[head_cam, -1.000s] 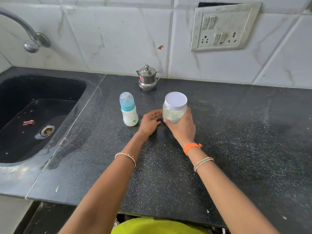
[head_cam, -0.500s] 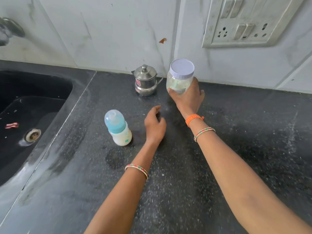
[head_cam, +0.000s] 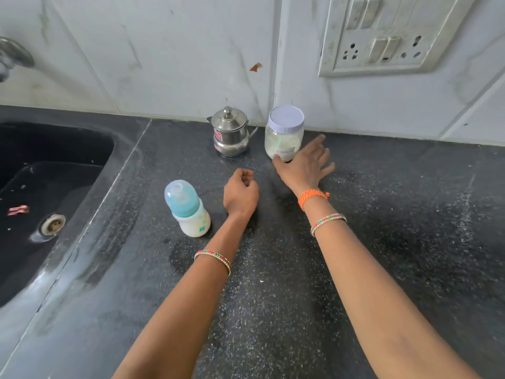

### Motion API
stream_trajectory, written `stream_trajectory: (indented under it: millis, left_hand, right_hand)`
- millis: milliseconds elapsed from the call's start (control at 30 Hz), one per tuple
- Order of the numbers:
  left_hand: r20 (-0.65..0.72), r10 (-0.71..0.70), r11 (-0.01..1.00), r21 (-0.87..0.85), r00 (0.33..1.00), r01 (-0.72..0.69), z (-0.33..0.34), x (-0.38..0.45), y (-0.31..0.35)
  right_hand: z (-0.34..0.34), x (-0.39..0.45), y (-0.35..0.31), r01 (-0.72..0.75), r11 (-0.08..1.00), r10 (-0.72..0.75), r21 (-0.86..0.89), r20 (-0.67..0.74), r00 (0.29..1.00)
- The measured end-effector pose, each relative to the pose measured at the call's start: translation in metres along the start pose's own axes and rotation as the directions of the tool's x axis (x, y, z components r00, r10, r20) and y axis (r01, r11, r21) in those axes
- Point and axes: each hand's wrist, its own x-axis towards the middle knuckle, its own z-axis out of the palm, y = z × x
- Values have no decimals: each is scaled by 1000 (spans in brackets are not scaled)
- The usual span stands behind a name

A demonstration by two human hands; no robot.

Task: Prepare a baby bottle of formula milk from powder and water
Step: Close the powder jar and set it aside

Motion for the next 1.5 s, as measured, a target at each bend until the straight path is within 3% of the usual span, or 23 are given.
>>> stream_trajectory:
  millis: [100,200,267,367,467,533,600,733,900,967,1067,1100,1133,1200,1233,1333,1500]
  left_hand:
    - [151,52,997,-63,987,-43,-14,-16,1]
    - [406,146,988,-100,902,-115,-35,-40,-8]
    - [461,215,976,-141,861,-168,-54,-58,-22]
    - [293,263,945,-271,919,-183,-84,-80,-42]
    - [48,209,916,-360,977,-179,-116,-93,-55]
    - [-43,179,910,-372,983,-182,-137,-96,-61]
    - [-62,158,921,-350,985,-170,-156,-97,-64]
    - [-50,124,942,-307,991,-134,-180,-97,-67]
    - [-14,134,954,-270,991,-133,-195,-99,-67]
    - [-13,140,943,-304,990,-137,-198,-96,-65]
    - [-19,104,927,-361,994,-104,-196,-90,-61]
    - [-18,93,927,-364,995,-93,-193,-87,-60]
    - [-9,86,928,-363,996,-83,-189,-85,-58]
    - [30,81,932,-358,996,-65,-177,-81,-52]
    - [48,81,934,-353,996,-59,-169,-79,-49]
    - [103,100,948,-313,990,-63,-151,-75,-45]
    - [191,96,977,-208,977,-56,-133,-71,-51]
  right_hand:
    - [-13,-29,-2,-22,999,23,25,-6,1000]
    - [-19,-60,-2,17,999,-21,32,121,992]
    - [-19,-82,0,77,996,-86,47,231,969]
    - [-16,-112,1,175,983,-186,64,368,911]
    - [-10,-134,-8,275,955,-297,114,440,847]
    - [-2,-145,-22,332,929,-370,166,473,800]
    - [5,-154,-42,299,908,-409,294,466,785]
    - [18,-171,-75,193,818,-439,543,371,819]
    - [23,-183,-78,118,769,-389,628,314,866]
    - [16,-187,-72,-39,625,-293,780,280,914]
    - [-3,-188,-58,-261,61,29,963,260,965]
    - [-9,-186,-49,-294,-8,40,956,294,955]
    - [-14,-185,-41,-340,38,-30,940,341,940]
    - [-23,-187,-23,-345,319,-192,883,417,888]
    - [-26,-186,-16,-299,402,-213,865,406,889]
    - [-32,-173,-5,-271,347,-187,898,349,918]
    - [-37,-146,-1,-83,616,-253,784,297,921]
